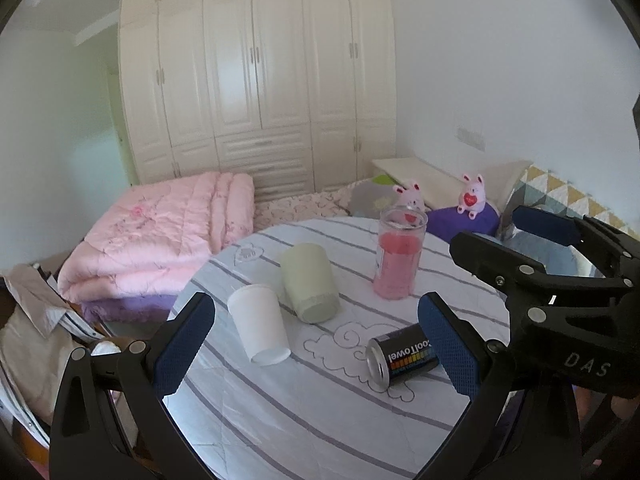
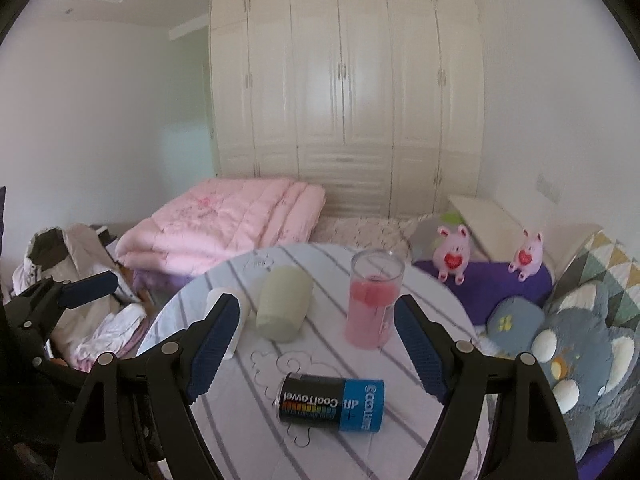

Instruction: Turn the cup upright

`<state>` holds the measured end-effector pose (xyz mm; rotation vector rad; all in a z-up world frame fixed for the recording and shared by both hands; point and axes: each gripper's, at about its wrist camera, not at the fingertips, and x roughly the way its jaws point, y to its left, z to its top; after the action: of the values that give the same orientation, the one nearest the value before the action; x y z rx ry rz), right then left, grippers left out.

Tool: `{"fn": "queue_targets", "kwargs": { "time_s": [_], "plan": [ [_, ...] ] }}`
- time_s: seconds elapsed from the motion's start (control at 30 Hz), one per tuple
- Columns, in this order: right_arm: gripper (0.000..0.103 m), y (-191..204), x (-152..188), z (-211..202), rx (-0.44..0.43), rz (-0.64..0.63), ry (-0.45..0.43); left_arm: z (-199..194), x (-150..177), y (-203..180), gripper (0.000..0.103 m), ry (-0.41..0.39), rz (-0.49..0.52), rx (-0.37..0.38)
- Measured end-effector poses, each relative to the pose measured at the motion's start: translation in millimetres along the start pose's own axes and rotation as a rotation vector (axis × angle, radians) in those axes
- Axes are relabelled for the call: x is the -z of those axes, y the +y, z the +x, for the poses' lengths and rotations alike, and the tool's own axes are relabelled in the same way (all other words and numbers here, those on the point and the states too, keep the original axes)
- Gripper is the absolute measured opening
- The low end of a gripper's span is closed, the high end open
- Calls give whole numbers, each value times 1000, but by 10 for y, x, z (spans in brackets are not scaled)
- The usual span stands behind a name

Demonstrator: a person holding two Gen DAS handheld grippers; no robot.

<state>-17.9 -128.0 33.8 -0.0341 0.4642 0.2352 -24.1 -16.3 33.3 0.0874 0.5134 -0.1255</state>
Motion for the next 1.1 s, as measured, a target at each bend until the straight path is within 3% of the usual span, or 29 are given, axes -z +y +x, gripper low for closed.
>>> {"fn": "queue_targets", "kwargs": {
  "time_s": [0.23,0.43,0.6,1.1],
  "plan": [
    [82,70,28,-230,62,-49,-180,-81,14,-8,103,-118,-17,1],
    [82,133,91,-359,104,-83,-326,-102,52,-38,103,-173,-37,8],
    [82,155,101,-308,109,-83,-341,-85,77,-66,103,-203,-46,-12],
    [82,63,143,-190,108,-53,-300,73,92,-112,103,-163,-48,10]
  ]
}}
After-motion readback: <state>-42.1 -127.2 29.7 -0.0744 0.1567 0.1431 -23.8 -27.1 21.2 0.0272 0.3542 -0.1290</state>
